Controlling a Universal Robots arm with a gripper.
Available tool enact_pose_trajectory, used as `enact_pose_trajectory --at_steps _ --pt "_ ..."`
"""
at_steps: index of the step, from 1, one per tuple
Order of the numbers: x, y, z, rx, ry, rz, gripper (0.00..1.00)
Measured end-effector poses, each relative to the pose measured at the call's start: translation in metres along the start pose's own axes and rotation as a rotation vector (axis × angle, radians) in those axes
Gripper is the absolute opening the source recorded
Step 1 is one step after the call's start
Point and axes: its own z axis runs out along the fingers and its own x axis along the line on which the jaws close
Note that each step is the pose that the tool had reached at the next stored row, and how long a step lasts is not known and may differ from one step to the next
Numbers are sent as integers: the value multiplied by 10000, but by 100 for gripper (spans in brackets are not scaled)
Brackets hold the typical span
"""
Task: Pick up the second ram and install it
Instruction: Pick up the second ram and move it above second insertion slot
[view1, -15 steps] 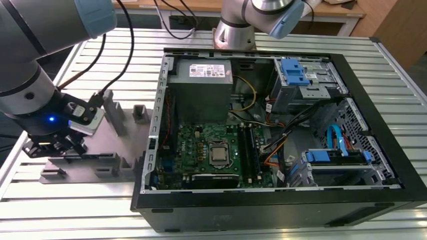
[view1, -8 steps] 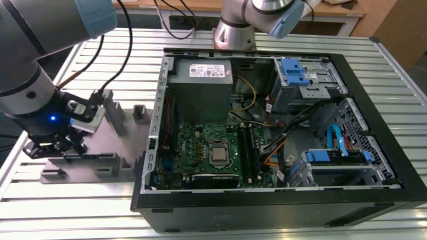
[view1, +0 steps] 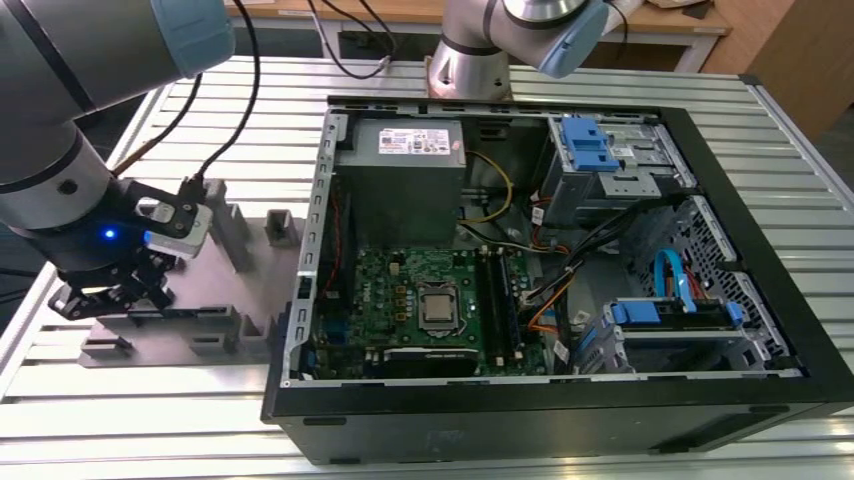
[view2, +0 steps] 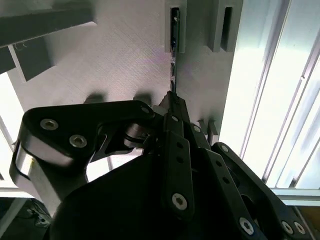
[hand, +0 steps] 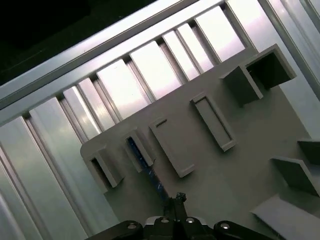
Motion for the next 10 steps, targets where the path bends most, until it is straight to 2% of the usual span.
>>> enact_pose_trajectory --at_steps 10 --pt "0 0 3 -43 67 -1670 7"
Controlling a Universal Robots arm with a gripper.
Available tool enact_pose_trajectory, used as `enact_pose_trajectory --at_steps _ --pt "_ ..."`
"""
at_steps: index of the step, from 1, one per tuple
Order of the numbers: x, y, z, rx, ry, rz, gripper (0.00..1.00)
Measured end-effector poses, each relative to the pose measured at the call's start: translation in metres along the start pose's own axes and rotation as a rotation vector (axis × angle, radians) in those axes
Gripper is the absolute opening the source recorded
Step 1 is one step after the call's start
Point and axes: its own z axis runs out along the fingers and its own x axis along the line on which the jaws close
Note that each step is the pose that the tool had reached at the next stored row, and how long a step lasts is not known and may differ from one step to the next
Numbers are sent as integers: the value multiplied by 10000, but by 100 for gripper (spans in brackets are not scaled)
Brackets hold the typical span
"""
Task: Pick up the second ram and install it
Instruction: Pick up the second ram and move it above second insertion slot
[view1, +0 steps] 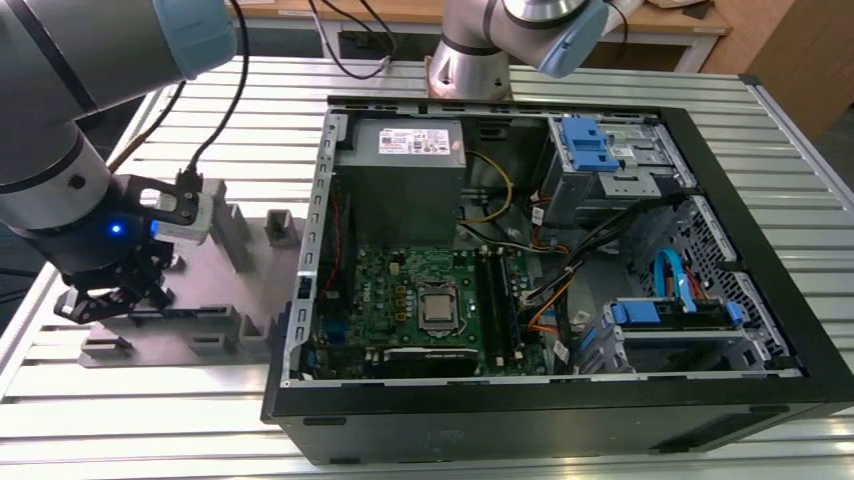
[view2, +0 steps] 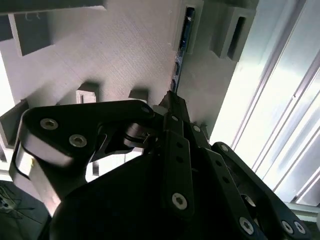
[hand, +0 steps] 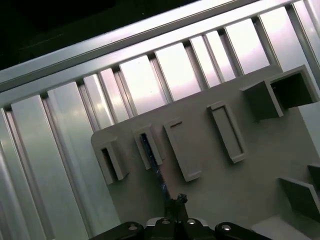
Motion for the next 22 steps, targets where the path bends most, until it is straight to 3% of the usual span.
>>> enact_pose_trajectory --at_steps 22 --pt "0 0 2 -68 104 -2628 7"
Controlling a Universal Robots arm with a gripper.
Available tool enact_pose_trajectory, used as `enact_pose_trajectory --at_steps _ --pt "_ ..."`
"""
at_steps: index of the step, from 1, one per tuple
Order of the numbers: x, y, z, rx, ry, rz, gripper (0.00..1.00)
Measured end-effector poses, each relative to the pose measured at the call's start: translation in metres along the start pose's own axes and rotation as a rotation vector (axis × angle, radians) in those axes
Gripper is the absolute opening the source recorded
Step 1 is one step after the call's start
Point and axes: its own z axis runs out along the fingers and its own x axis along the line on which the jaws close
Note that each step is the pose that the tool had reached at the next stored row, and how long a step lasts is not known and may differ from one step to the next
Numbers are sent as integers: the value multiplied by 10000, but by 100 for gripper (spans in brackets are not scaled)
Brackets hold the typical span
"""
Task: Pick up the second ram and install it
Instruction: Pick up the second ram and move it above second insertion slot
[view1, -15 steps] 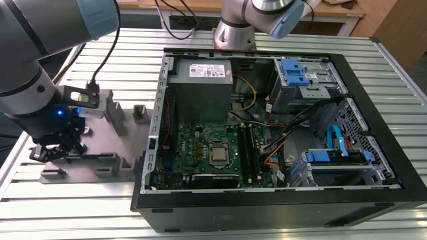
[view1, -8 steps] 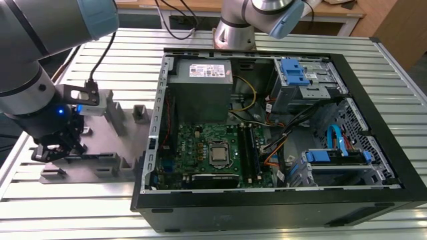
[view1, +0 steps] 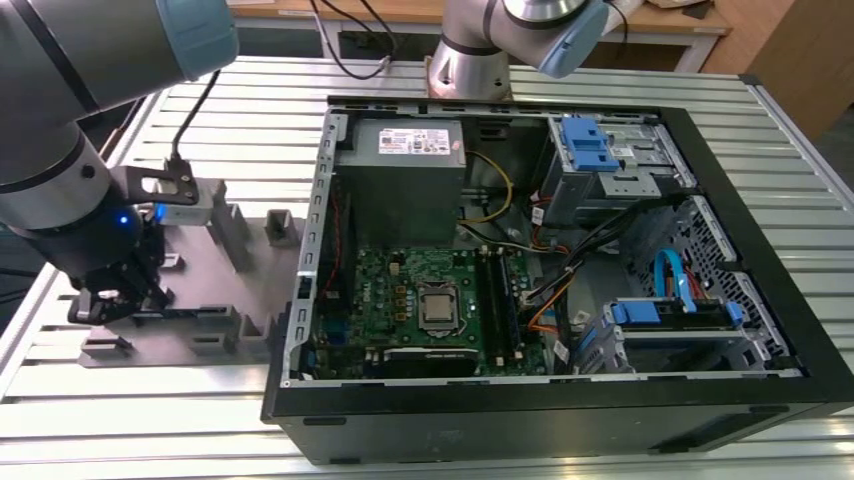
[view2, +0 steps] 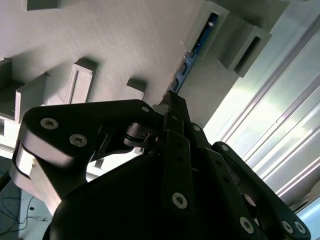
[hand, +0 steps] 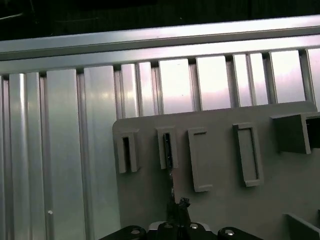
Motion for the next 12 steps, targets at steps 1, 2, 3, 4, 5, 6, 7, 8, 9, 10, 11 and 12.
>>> enact_pose_trajectory --at_steps 1,2,3,4,5,6,7,8,9,10,11,12 --pt "0 0 1 -2 4 -112 7" --pt "0 0 0 -5 9 -221 7" --pt "0 0 0 -8 14 -339 7" --pt "0 0 0 -11 18 -447 7" --pt "0 0 0 -14 22 -554 7" --pt "0 0 1 -16 26 -660 7" --pt "0 0 1 -19 31 -767 7" --pt "0 0 0 -22 35 -873 7" --pt "0 0 1 -25 39 -977 7" --pt "0 0 1 -27 43 -1088 7" --pt "0 0 1 -30 47 -1189 7" --pt "0 0 1 -33 51 -1289 7"
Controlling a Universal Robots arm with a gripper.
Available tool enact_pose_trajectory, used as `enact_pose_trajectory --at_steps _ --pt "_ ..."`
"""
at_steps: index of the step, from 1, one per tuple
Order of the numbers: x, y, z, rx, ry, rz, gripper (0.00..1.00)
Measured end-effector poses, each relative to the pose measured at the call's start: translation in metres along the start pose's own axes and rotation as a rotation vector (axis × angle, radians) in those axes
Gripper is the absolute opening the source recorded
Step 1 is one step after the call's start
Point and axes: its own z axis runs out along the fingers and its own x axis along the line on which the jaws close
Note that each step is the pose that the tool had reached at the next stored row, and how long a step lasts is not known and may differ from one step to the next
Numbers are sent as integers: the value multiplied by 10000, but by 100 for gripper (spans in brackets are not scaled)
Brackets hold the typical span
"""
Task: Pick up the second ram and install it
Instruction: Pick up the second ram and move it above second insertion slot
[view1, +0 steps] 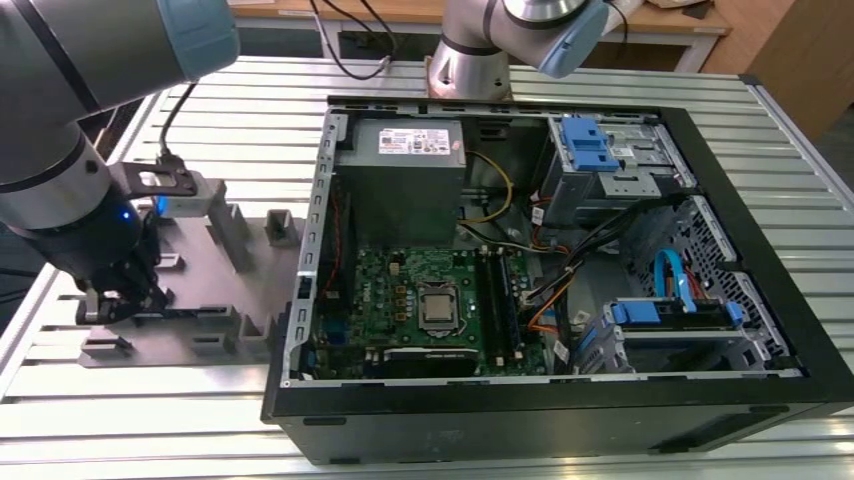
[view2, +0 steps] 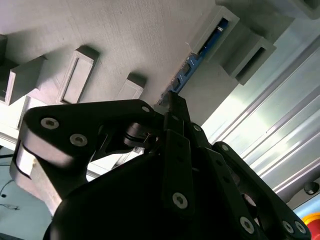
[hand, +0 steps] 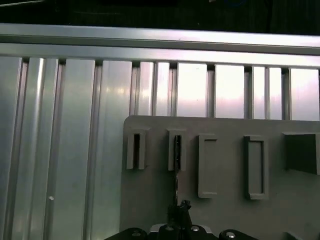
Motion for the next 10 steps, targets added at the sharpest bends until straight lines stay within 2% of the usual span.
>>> enact_pose_trajectory --at_steps 10 --pt "0 0 0 -25 40 -985 7"
